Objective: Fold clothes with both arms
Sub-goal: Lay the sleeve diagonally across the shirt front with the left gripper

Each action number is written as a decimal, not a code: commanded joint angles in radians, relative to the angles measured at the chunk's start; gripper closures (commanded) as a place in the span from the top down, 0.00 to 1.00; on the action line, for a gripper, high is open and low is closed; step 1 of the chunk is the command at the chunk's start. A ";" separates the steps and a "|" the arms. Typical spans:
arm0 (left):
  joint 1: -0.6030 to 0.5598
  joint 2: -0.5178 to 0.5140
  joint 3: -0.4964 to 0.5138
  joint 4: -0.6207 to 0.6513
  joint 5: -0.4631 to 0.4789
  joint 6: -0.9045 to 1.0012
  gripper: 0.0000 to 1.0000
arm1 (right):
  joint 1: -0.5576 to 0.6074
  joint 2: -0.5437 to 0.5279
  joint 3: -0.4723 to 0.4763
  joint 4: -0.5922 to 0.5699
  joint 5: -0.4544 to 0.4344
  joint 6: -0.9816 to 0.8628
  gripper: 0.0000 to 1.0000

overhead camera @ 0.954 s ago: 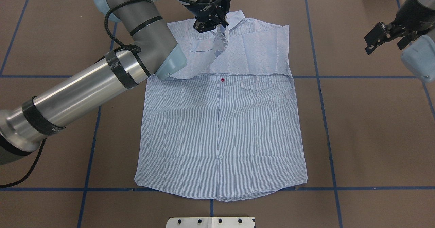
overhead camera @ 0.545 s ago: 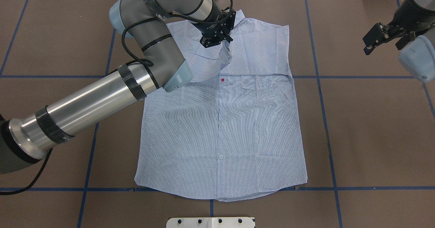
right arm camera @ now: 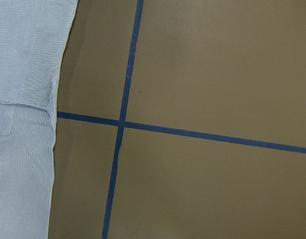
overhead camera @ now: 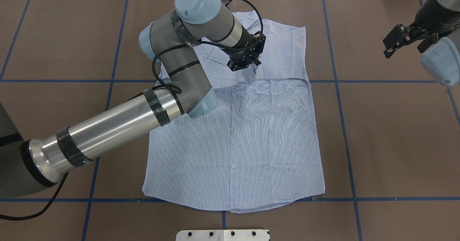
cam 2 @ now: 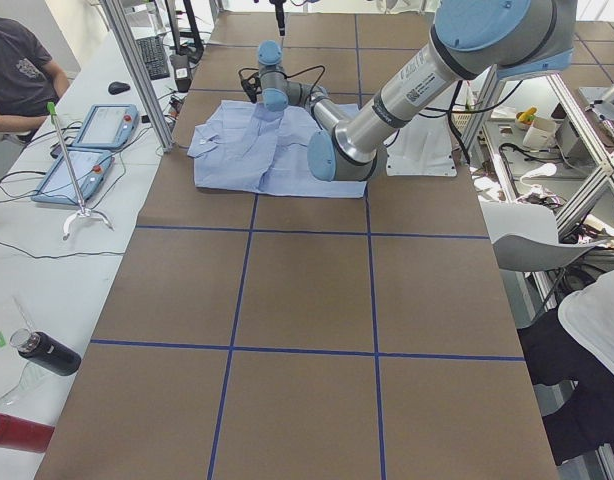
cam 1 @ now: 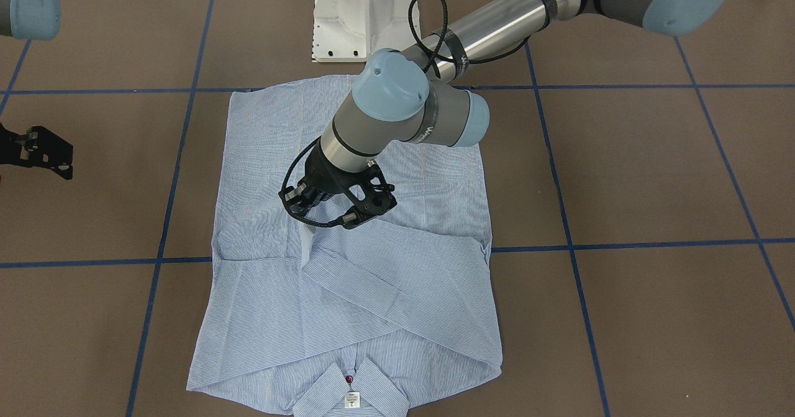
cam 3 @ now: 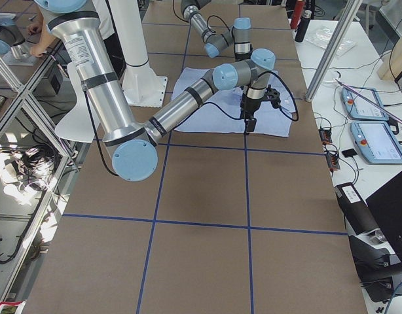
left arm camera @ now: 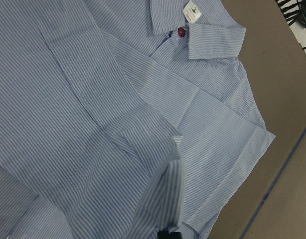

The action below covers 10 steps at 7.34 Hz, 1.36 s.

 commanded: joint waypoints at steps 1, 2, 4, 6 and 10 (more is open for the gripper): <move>0.025 -0.007 0.033 -0.037 0.040 0.001 0.00 | 0.002 0.000 0.011 -0.001 0.003 0.001 1.00; 0.027 -0.006 0.042 -0.051 0.054 0.001 0.00 | 0.002 0.002 0.011 -0.001 0.007 0.003 1.00; 0.063 -0.007 0.037 -0.192 0.076 0.033 0.99 | 0.002 0.000 0.006 -0.001 0.009 0.001 1.00; 0.073 0.017 -0.016 -0.232 0.107 0.129 1.00 | 0.002 -0.001 0.006 -0.001 0.009 0.001 1.00; 0.002 0.211 -0.206 -0.134 0.056 0.143 1.00 | -0.008 -0.011 0.046 0.027 0.081 0.087 1.00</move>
